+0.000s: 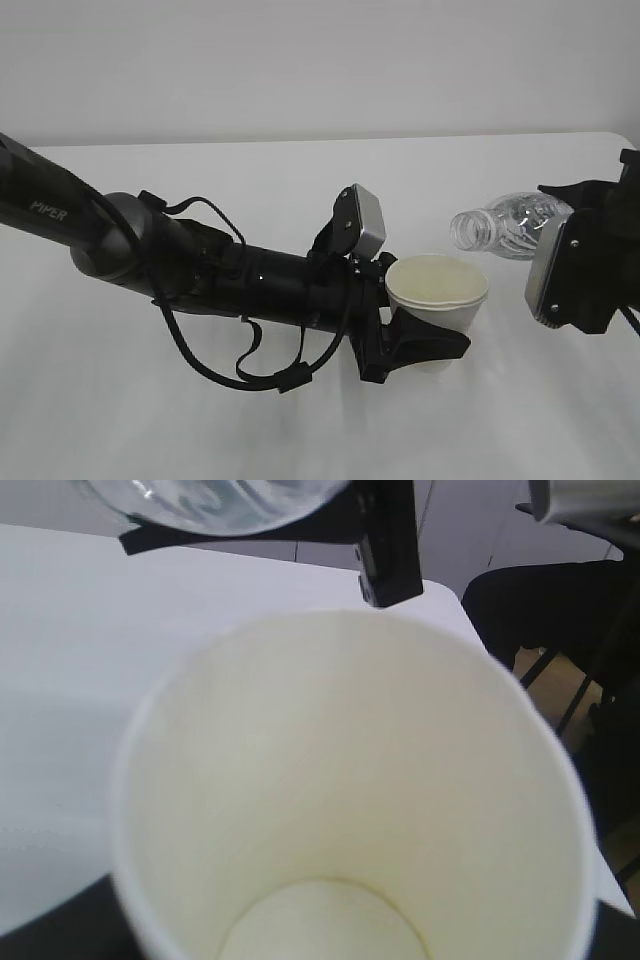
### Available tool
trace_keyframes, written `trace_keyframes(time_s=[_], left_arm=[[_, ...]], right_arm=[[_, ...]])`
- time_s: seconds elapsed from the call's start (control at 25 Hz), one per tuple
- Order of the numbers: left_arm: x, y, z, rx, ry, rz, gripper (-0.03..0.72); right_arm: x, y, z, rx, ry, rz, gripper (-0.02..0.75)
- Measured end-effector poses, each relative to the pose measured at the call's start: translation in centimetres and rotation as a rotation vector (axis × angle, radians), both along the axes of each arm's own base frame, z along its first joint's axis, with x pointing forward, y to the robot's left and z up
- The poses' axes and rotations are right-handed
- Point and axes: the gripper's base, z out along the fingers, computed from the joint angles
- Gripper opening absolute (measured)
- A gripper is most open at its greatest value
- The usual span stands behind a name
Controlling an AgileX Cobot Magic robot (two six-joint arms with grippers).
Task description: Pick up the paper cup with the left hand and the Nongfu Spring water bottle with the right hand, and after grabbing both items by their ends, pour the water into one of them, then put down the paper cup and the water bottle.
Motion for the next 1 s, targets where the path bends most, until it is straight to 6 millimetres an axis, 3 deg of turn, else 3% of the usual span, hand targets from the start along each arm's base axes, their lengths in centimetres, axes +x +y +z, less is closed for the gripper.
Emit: trace_keyframes(time_s=[1.0], left_arm=[[-0.09,0.02,-0.06,0.007,0.004,-0.010,0.466]], right_arm=[[0.12,-0.09,0.31,-0.112,-0.061,0.027,0.406]])
